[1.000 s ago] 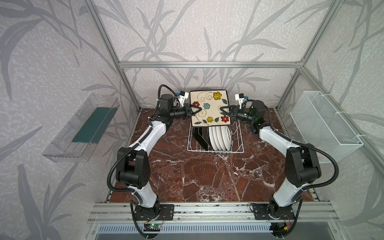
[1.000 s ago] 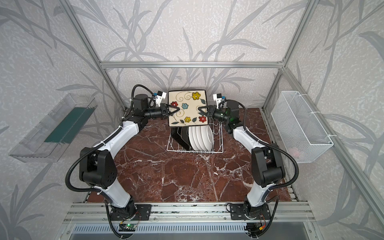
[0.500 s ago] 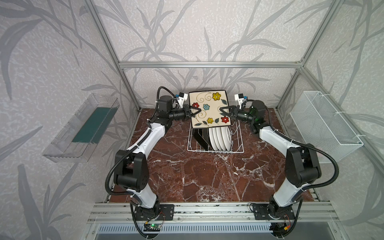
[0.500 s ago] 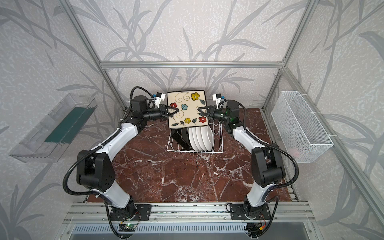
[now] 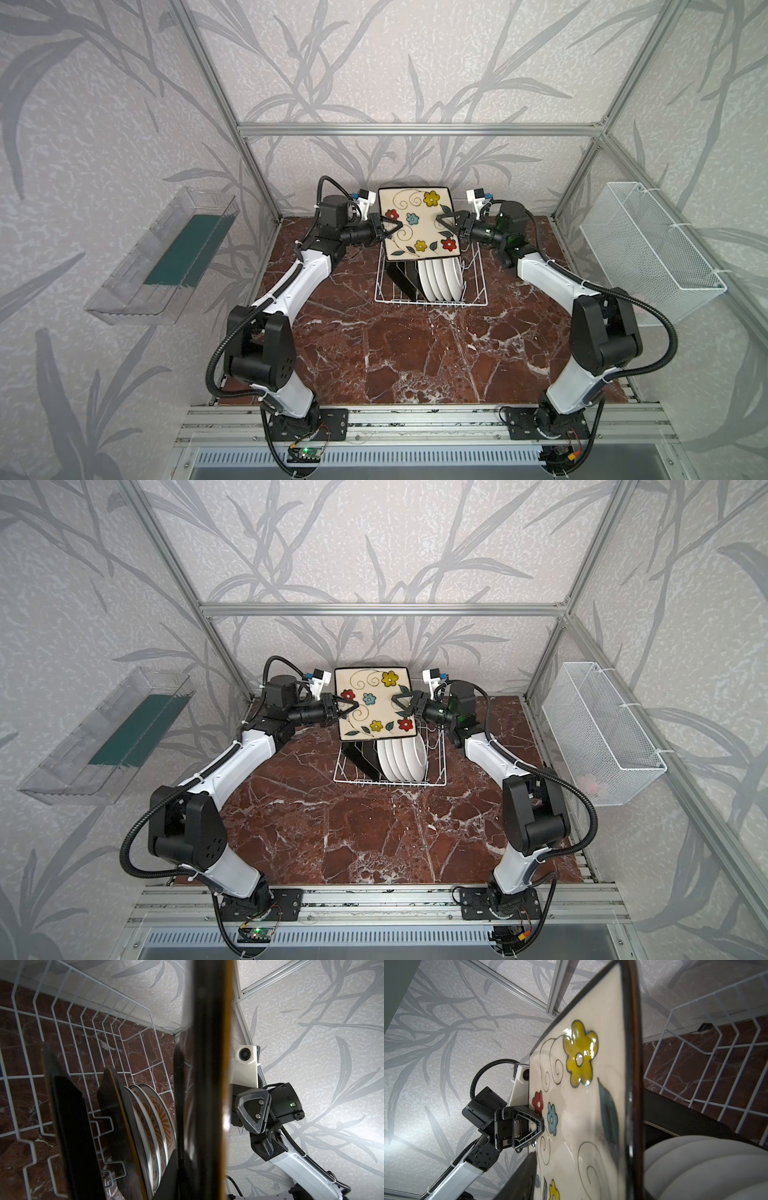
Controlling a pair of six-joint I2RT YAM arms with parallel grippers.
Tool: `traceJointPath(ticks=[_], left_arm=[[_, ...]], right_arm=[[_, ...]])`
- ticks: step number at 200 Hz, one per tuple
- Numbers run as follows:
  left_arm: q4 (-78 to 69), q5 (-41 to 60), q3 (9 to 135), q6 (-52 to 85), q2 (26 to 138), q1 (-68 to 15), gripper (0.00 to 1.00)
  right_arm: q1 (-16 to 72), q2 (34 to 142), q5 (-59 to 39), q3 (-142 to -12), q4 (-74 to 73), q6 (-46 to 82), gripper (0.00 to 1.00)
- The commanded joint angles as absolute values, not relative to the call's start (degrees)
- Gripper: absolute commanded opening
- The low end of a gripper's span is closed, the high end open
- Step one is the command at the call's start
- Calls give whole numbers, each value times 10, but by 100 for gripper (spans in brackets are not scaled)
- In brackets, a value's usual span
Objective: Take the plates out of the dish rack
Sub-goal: 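Carry the flower plate away from the rack with the left gripper while the right releases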
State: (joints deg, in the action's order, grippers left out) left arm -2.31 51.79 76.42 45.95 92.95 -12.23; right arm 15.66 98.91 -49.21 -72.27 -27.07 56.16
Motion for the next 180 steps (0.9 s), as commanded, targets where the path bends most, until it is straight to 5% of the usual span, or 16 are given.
traceJointPath(ticks=[1, 12, 21, 114, 180], left_arm=[[-109, 495, 773, 470, 881, -121, 0], [-106, 488, 775, 468, 876, -122, 0], [-100, 485, 777, 464, 870, -120, 0], [66, 452, 867, 364, 820, -89, 0], [225, 431, 960, 277, 786, -3, 0]], right_arm=[[159, 940, -489, -750, -260, 516, 67], [158, 932, -480, -751, -237, 496, 78], [158, 924, -469, -753, -209, 475, 100], [157, 803, -377, -742, 43, 190, 99], [157, 760, -382, -707, 82, 133, 99]])
